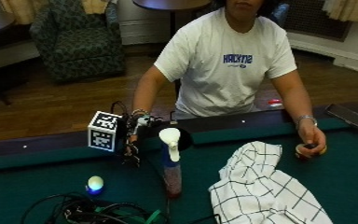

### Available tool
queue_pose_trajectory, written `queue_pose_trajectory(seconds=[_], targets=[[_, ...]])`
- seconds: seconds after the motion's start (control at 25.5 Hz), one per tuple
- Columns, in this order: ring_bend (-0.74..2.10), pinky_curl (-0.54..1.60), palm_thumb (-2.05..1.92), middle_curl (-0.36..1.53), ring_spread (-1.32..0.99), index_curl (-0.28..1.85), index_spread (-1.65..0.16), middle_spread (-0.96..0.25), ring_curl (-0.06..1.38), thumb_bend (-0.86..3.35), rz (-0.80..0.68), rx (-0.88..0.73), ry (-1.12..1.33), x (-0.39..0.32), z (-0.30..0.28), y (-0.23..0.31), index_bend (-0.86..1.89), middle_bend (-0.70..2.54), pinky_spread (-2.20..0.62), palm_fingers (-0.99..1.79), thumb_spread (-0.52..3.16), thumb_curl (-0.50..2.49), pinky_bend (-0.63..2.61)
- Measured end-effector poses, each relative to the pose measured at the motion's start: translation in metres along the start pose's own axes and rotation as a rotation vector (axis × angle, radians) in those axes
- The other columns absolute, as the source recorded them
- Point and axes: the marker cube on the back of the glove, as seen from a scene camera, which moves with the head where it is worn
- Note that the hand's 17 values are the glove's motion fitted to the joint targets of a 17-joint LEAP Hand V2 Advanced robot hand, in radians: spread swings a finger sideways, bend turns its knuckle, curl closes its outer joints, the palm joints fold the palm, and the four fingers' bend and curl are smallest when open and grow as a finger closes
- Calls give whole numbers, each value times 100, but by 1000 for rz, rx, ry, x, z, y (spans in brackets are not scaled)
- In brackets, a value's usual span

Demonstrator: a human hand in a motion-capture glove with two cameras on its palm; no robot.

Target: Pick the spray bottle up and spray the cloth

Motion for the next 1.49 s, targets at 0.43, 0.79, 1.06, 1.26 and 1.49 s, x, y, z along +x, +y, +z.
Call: queue_pose_trajectory(seconds=[0.43, 0.79, 1.06, 1.26, 1.49], targets=[[47, 39, 60, 46, -15, 39, -37, -15, 36, -4, 11, -173, 92, 2, 35, -17, 25, 37, 9, 32, 90, 42, 42], [46, 35, 60, 42, -14, 38, -37, -13, 35, -3, -39, -142, 36, -5, 68, -48, 17, 32, 12, 41, 90, 39, 30], [54, 35, 63, 40, -16, 31, -36, -14, 36, -2, -75, -78, -32, -5, 84, -66, 8, 27, 14, 63, 87, 39, 38], [60, 36, 65, 39, -18, 29, -35, -15, 37, -3, -80, -51, -42, -3, 94, -79, 9, 26, 12, 76, 86, 38, 39], [66, 34, 67, 40, -21, 29, -34, -19, 39, -3, -81, -38, -11, -3, 106, -92, 16, 29, 6, 99, 84, 38, 29]])
